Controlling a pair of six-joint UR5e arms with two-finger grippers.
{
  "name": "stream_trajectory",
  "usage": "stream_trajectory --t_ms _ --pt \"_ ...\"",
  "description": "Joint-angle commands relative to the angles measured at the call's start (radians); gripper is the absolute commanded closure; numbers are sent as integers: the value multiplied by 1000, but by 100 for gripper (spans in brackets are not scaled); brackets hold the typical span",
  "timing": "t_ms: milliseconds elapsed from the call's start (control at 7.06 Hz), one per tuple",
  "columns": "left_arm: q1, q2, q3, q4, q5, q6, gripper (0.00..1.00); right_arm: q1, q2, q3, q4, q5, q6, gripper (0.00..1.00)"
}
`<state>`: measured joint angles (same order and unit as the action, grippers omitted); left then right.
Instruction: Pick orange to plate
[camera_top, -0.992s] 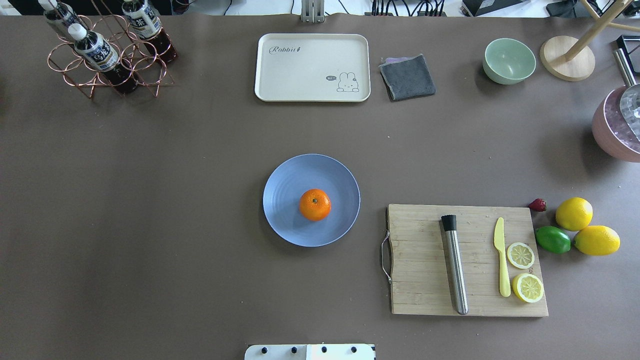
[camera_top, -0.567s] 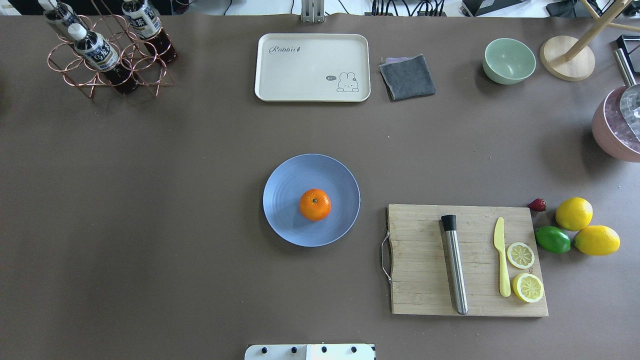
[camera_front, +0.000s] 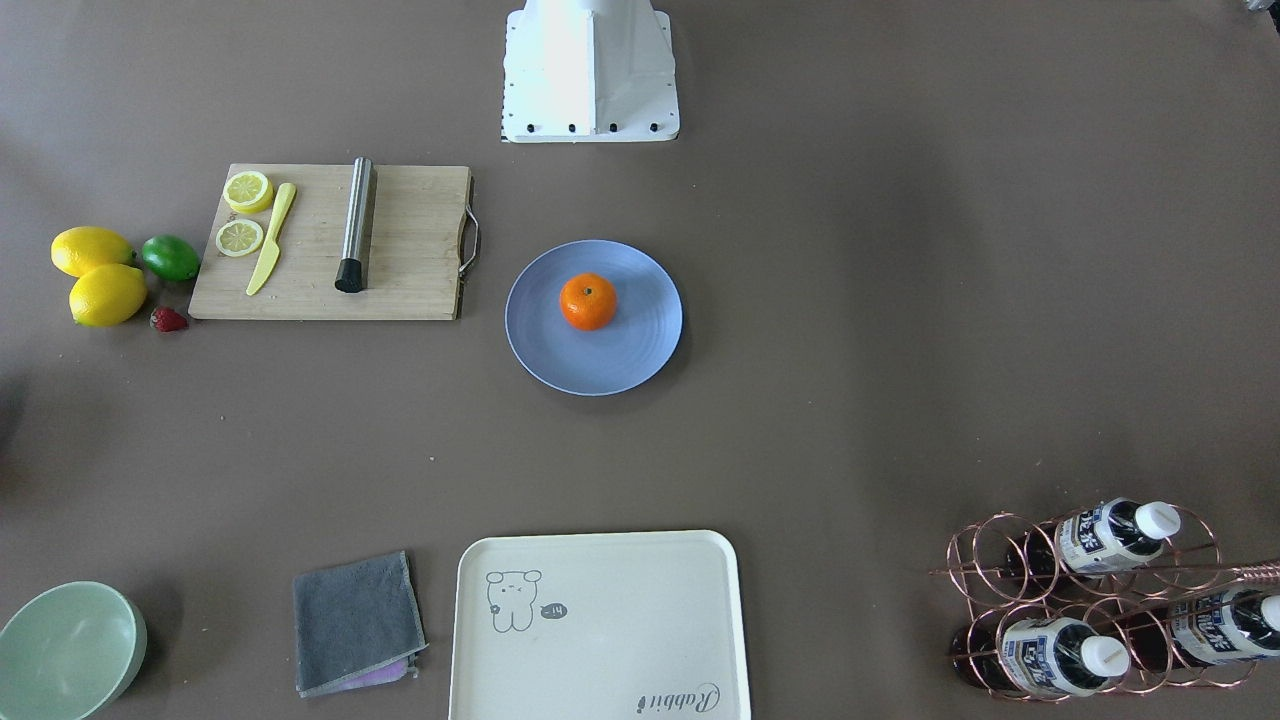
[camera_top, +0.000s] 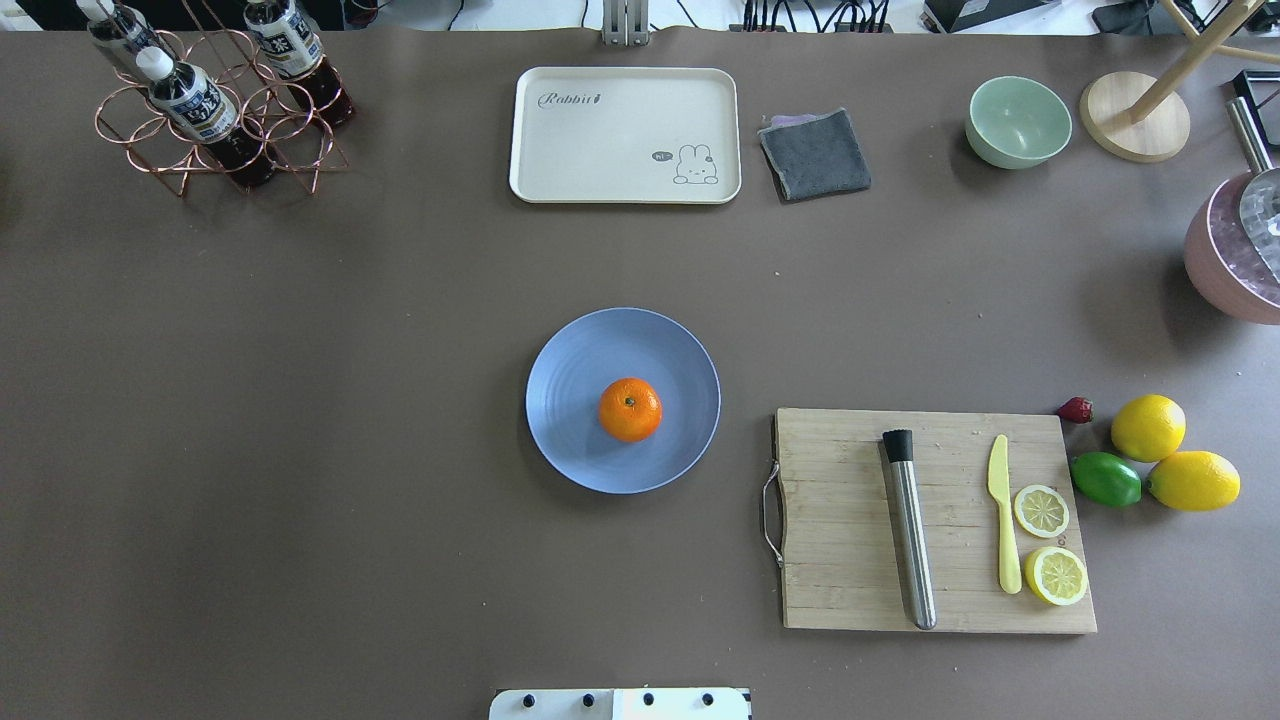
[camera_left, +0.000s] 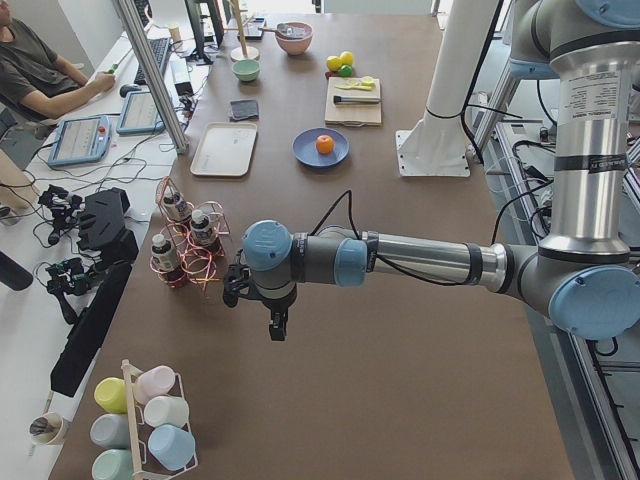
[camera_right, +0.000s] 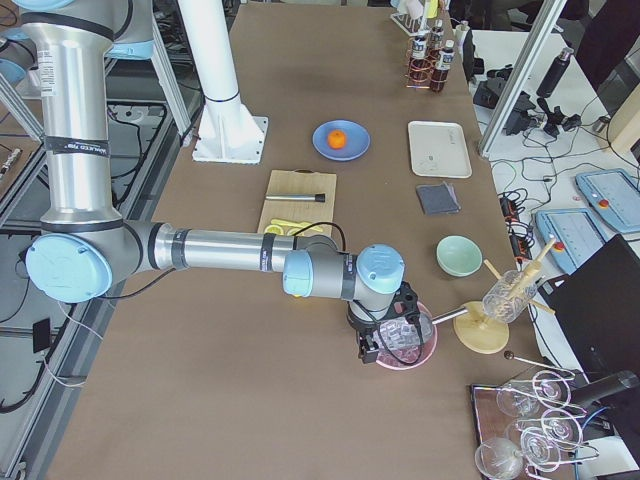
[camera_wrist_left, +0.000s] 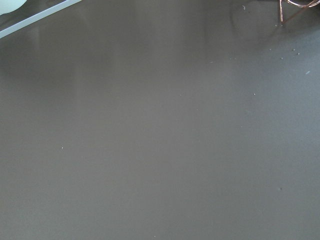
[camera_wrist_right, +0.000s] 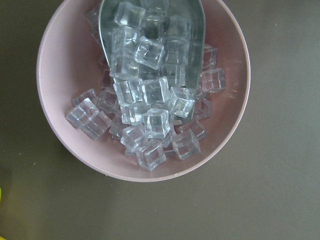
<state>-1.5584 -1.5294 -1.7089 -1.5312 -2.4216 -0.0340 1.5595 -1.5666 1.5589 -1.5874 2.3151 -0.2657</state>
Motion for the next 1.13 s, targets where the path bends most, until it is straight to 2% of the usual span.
stream_trajectory --t_ms 0,992 --pt "1 2 11 -48 33 0 3 -4 14 4 -3 4 14 0" --pt "1 9 8 -60 36 -4 3 -32 16 18 1 3 59 0"
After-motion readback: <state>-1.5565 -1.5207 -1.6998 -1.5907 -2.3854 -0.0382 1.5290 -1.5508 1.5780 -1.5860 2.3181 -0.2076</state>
